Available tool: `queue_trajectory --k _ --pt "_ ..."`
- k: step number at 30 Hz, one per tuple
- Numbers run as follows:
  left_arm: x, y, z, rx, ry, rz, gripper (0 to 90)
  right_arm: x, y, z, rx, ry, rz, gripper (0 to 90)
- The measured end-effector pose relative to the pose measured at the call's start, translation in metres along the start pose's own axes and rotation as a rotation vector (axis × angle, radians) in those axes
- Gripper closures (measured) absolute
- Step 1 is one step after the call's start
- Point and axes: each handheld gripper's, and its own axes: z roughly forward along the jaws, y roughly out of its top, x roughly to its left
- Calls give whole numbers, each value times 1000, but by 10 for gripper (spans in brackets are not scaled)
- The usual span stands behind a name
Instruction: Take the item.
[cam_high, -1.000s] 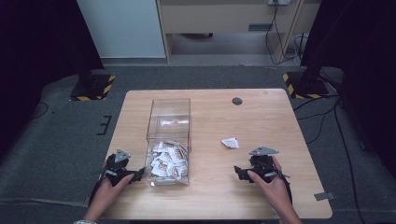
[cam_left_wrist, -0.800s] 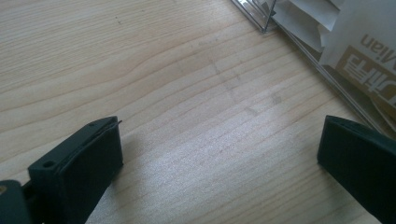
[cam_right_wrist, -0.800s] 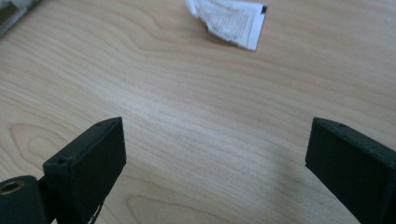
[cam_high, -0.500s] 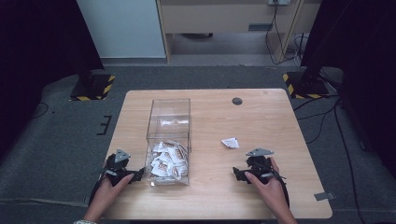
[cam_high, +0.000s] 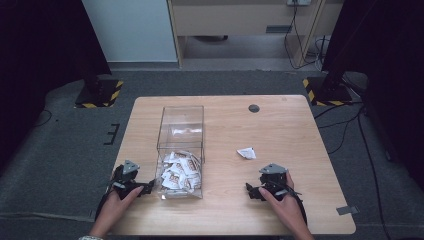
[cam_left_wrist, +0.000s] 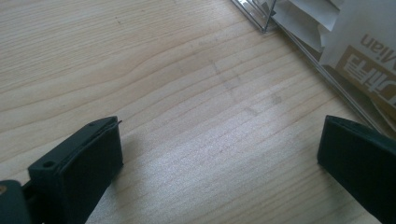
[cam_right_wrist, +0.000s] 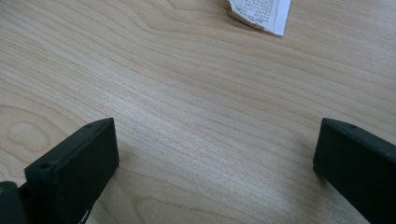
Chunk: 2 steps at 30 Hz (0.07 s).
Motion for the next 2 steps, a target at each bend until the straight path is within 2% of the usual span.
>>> queue_trajectory --k 2 --pt "0 0 0 0 0 0 0 0 0 0 0 0 0 4"
